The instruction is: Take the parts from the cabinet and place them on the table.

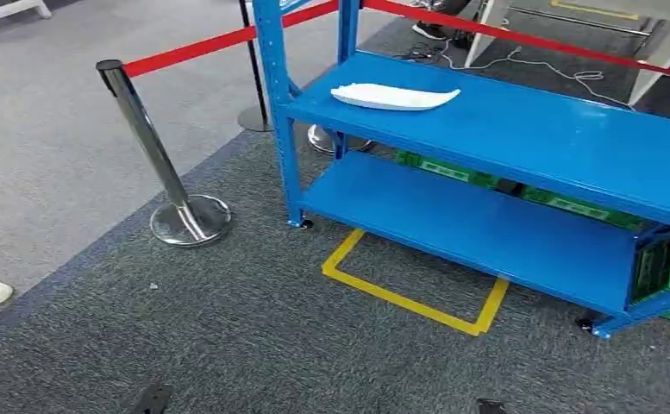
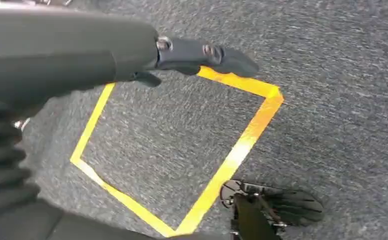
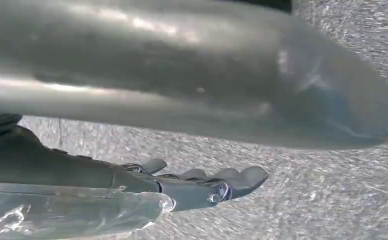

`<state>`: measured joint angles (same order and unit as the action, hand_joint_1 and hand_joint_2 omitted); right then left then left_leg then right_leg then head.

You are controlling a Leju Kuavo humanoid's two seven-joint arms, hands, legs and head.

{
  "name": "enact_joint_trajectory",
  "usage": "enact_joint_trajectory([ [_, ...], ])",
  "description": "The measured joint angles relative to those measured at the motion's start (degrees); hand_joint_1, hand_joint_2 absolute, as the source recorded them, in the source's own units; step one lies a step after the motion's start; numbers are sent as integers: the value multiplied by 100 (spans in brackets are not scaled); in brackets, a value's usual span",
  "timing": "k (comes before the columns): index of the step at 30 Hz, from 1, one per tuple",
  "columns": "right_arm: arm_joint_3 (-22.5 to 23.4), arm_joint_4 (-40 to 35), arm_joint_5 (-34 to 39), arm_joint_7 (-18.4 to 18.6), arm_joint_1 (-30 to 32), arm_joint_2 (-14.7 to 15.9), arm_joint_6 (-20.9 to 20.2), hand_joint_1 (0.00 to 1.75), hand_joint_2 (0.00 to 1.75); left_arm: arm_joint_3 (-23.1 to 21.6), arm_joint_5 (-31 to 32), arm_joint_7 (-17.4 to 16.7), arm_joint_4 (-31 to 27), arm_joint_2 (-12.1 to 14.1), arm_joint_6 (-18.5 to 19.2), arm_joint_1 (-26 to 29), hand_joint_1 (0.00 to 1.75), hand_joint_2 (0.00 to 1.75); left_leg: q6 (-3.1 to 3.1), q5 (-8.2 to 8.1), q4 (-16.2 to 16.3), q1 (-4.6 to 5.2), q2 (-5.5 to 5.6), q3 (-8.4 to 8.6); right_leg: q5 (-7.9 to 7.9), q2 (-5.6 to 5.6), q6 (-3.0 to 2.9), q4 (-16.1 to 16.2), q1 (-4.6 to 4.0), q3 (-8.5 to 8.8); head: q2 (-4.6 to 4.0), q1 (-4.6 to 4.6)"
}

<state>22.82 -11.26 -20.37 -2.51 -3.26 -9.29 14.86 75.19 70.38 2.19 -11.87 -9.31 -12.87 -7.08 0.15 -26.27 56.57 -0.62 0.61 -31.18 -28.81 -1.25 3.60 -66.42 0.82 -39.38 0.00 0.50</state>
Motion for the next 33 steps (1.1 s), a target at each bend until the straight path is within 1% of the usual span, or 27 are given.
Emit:
enact_joint_trajectory([
  [2,0,0,-2,-2,-28,0,0,0,0,0,0,0,0,0,2,35,0,175,16,-10,4,30,-190,-2,-387,72,6,-889,0,-402,0,4],
  [3,0,2,-7,0,-12,0,0,0,0,0,0,0,0,0,9,36,0,175,21,-15,4,37,-279,4,-401,73,9,-1060,-1,-463,0,7],
  [4,0,2,-20,4,7,0,0,0,0,0,0,-2,0,0,24,29,0,175,25,-23,5,42,-354,12,-275,80,4,-916,-1,-360,0,7],
  [6,0,0,-53,13,20,0,0,0,0,-2,0,-13,0,-2,63,22,0,175,-3,-50,5,44,-485,56,156,168,-29,-19,-9,159,0,7],
  [7,0,0,-77,11,13,2,0,0,0,-2,0,-28,0,-7,79,21,0,175,-29,-71,8,47,-544,89,335,355,-53,478,-28,454,0,0],
  [8,0,0,-88,13,-7,0,-2,0,0,-2,0,-35,0,-4,107,22,0,175,-69,-99,9,93,-596,108,277,653,-105,707,-95,573,0,2],
  [9,0,0,-94,17,-23,0,-2,0,0,-2,0,-42,0,-4,129,16,0,175,-97,-112,20,102,-649,121,323,546,-150,725,-74,588,0,33],
  [10,0,0,-101,20,-28,2,-4,0,0,-4,2,-48,0,-4,147,12,0,0,-117,-107,9,99,-699,126,319,491,-169,715,-82,560,0,26],
  [12,0,0,-133,20,-24,15,-4,0,0,-2,0,-98,0,-2,221,5,0,0,-173,-118,-10,91,-824,154,341,339,-228,727,-92,532,0,20],
  [13,0,0,-142,15,-9,13,-7,0,0,-2,0,-105,0,6,273,-1,0,0,-231,-173,19,74,-736,163,372,257,-267,762,-38,556,0,37],
  [14,0,0,-151,7,-6,15,-7,0,0,-2,0,-105,0,9,325,-13,0,0,-268,-317,189,64,-426,94,379,203,-281,766,-25,553,0,52],
  [15,2,0,-156,2,-20,17,-11,0,0,-2,0,-105,0,9,388,-10,0,0,-282,-544,561,56,-239,-77,392,147,-304,766,-13,538,0,61],
  [17,2,2,-160,0,-43,17,-22,0,0,-2,0,-105,0,20,525,23,0,0,-306,-933,1501,46,-131,-542,400,-25,-316,766,-4,515,0,68],
  [18,2,0,-160,0,-35,20,-22,0,0,-2,0,-105,0,22,568,42,0,0,-311,-970,1763,42,-122,-698,401,-115,-314,765,-2,513,0,74],
  [19,2,0,-162,2,-21,28,-22,0,0,-2,0,-116,0,24,603,52,0,0,-312,-849,1728,35,-117,-712,405,-209,-307,765,3,517,0,68],
  [20,4,2,-164,4,-11,31,-22,0,0,-2,0,-120,0,28,627,50,0,0,-312,-630,1499,24,-105,-631,411,-292,-297,764,10,517,0,70],
  [21,4,2,-164,11,-8,31,-24,0,0,-2,0,-125,0,42,645,44,0,0,-316,-347,1081,6,-62,-455,422,-386,-277,763,23,519,0,68],
  [22,7,2,-164,13,-12,31,-24,0,0,-2,0,-133,0,46,656,38,0,0,-330,-103,619,-26,83,-242,432,-473,-248,762,43,517,0,72],
  [23,7,0,-164,13,-17,33,-26,0,0,-2,0,-144,0,44,671,42,0,0,-355,-8,290,-79,416,-109,438,-546,-195,752,27,496,0,83],
  [24,7,0,-168,20,-41,35,-26,0,0,-4,0,-166,0,42,684,43,0,0,-313,-58,7,-114,502,-36,418,-627,-160,672,9,434,0,103],
  [27,22,2,-173,20,15,41,-42,0,0,-13,2,-219,2,42,702,27,0,0,-172,-35,81,-67,318,-47,505,-823,-22,799,56,356,0,100],
  [28,28,0,-173,20,33,46,-42,0,0,-24,2,-219,0,42,704,14,0,175,-114,-4,41,-99,214,-44,505,-841,0,792,63,352,0,103],
  [29,33,2,-173,20,45,46,-42,0,0,-39,0,-219,0,52,704,-5,0,175,-75,0,36,-86,170,-42,390,-465,1,647,16,296,0,65],
  [30,35,0,-173,18,25,46,-46,0,0,-48,2,-219,0,52,704,0,0,175,-37,-4,35,-66,89,-42,155,-182,6,290,-1,127,0,-2],
  [31,35,0,-171,17,-11,46,-46,0,0,-50,2,-219,0,57,704,18,0,175,-26,-11,35,-38,-11,-41,-104,-42,11,-200,-3,-101,0,0],
  [32,37,0,-173,7,-37,46,-46,0,0,-50,2,-219,0,63,704,37,0,175,-12,-20,37,-15,-119,-41,-322,34,15,-690,-2,-329,0,0],
  [33,39,0,-173,4,-40,46,-44,0,0,-50,2,-219,0,63,702,46,0,175,-6,-24,38,4,-218,-40,-417,74,16,-1009,-2,-463,0,2],
])
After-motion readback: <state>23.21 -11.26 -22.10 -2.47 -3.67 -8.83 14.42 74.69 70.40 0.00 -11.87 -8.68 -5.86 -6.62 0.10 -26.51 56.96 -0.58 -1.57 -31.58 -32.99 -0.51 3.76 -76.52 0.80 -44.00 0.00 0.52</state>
